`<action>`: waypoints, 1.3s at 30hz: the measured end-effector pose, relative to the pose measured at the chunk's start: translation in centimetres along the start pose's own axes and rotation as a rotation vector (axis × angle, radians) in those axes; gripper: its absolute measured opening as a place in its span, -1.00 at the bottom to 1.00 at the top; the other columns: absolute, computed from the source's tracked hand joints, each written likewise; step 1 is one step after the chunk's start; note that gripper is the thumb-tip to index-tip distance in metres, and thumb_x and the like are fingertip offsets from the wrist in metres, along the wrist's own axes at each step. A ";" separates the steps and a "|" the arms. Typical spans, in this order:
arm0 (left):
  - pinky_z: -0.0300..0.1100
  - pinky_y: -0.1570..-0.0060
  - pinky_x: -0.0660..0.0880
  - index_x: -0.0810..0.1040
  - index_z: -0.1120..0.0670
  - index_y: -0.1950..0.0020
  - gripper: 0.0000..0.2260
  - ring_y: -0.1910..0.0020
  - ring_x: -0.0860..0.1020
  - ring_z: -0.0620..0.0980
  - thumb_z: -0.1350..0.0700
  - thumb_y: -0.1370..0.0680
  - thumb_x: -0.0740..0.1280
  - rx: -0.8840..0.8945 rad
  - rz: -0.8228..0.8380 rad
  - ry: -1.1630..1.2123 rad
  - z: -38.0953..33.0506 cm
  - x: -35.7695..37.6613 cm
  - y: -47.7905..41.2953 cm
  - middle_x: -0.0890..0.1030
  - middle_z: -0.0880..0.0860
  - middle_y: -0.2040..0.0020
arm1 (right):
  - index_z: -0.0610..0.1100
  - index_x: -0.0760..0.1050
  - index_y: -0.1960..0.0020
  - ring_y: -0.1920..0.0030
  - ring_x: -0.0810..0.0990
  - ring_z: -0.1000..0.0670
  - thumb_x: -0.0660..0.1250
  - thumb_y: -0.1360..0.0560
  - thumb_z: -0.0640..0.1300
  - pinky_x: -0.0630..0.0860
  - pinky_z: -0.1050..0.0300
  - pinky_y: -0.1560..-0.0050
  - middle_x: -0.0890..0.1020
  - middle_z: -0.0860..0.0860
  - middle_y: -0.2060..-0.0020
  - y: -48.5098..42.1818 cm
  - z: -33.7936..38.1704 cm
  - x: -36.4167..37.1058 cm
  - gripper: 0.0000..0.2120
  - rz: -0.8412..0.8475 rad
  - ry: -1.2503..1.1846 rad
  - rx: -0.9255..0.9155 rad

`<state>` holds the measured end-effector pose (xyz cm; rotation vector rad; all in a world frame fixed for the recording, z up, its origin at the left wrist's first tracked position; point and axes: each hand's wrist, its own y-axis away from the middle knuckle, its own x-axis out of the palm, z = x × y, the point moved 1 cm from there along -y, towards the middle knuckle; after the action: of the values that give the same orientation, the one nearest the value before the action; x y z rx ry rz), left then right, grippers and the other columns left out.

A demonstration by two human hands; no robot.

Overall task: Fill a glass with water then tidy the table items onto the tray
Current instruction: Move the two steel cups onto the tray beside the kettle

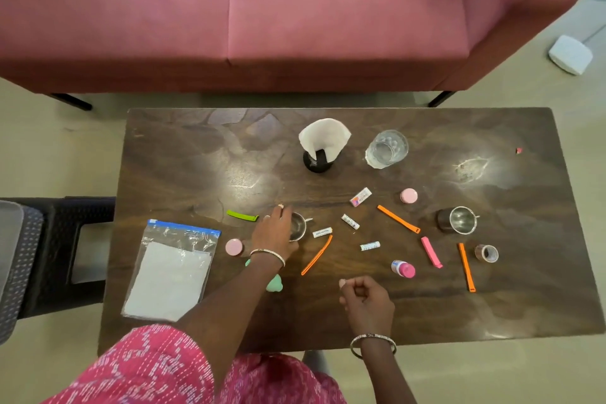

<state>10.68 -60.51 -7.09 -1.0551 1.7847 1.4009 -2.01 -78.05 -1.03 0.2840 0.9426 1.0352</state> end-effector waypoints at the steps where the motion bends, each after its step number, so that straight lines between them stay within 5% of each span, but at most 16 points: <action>1: -0.08 0.05 0.49 0.35 0.00 -0.31 -0.38 -0.05 0.57 0.11 -0.06 -0.31 0.48 -0.021 -0.025 0.052 -0.1 -0.3 0.3 0.48 0.03 -0.23 | -0.09 0.56 0.32 0.40 0.66 0.05 0.48 -0.43 -0.14 0.59 0.07 0.22 0.66 0.03 0.46 -0.2 0.3 -0.3 -0.83 0.003 -0.012 -0.004; 7: -0.21 0.23 0.34 0.49 0.05 -0.10 -0.48 0.11 0.56 0.06 -0.08 -0.21 0.50 -0.094 -0.237 0.287 -3.6 -2.7 3.3 0.54 0.01 0.01 | -0.08 0.56 0.30 0.39 0.65 0.06 0.48 -0.43 -0.13 0.56 0.20 0.26 0.66 0.02 0.44 -2.5 2.6 -4.2 -0.84 0.044 -0.058 -0.093; 13: -0.17 0.00 0.42 0.54 0.05 -0.06 -0.48 -0.03 0.52 0.04 0.02 -0.15 0.56 -0.131 -0.360 0.442 -8.3 -3.1 5.7 0.57 0.01 0.00 | -0.03 0.55 0.28 0.32 0.61 0.17 0.46 -0.44 -0.12 0.49 0.33 0.24 0.65 0.07 0.38 -8.0 3.3 -10.9 -0.85 -0.103 -0.048 -0.169; 17: -0.12 0.13 0.48 0.53 -0.04 -0.03 -0.51 0.13 0.57 -0.03 -0.04 -0.15 0.55 -0.176 -0.337 0.469 -10.9 -2.9 5.9 0.61 -0.10 0.14 | -0.09 0.54 0.15 0.26 0.63 0.07 0.42 -0.44 -0.19 0.54 0.10 0.13 0.63 0.07 0.33 -13.6 2.6 -15.7 -0.94 -0.299 -0.043 -0.120; 20: -0.35 0.27 0.32 0.51 -0.06 0.01 -0.52 0.22 0.51 -0.11 -0.01 -0.15 0.59 -0.168 -0.330 0.455 -12.6 -2.6 5.5 0.52 -0.19 0.25 | -0.12 0.46 -0.17 0.00 0.64 -0.18 0.46 -0.41 -0.11 0.52 0.00 0.00 0.66 -0.11 0.06 -18.0 1.8 -17.9 -0.63 -0.323 0.004 -0.030; 24: -0.50 0.26 0.29 0.47 -0.10 0.00 -0.51 0.22 0.51 -0.18 0.01 -0.17 0.60 -0.177 -0.280 0.500 -13.7 -1.6 5.2 0.54 -0.19 0.22 | -0.04 0.26 -0.46 -0.17 0.56 -0.26 0.55 -0.34 0.00 0.47 -0.02 -0.07 0.59 -0.18 -0.15 -22.1 1.5 -18.2 -0.21 -0.188 0.161 0.003; 31: -0.52 0.33 0.29 0.42 -0.19 0.01 -0.49 0.25 0.50 -0.39 -0.08 -0.16 0.59 -0.218 -0.270 0.494 -14.7 -1.1 4.3 0.56 -0.24 0.25 | -0.13 0.38 -0.27 -0.08 0.60 -0.30 0.57 -0.33 0.06 0.54 -0.09 -0.05 0.62 -0.25 -0.06 -25.1 0.4 -16.5 -0.36 -0.135 0.402 0.001; 39: -0.28 0.23 0.39 0.44 -0.13 0.01 -0.54 0.17 0.55 -0.15 -0.08 -0.21 0.58 -0.181 -0.282 0.491 -14.7 -0.9 5.9 0.57 -0.16 0.14 | -0.10 0.43 -0.27 -0.03 0.58 -0.29 0.50 -0.32 -0.13 0.54 -0.08 0.00 0.58 -0.23 -0.05 -23.1 -0.4 -16.4 -0.44 -0.208 0.409 -0.110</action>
<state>5.98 -73.94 -0.03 -1.7948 1.7580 1.2136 8.74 -103.65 -6.63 -0.1224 1.2478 0.9649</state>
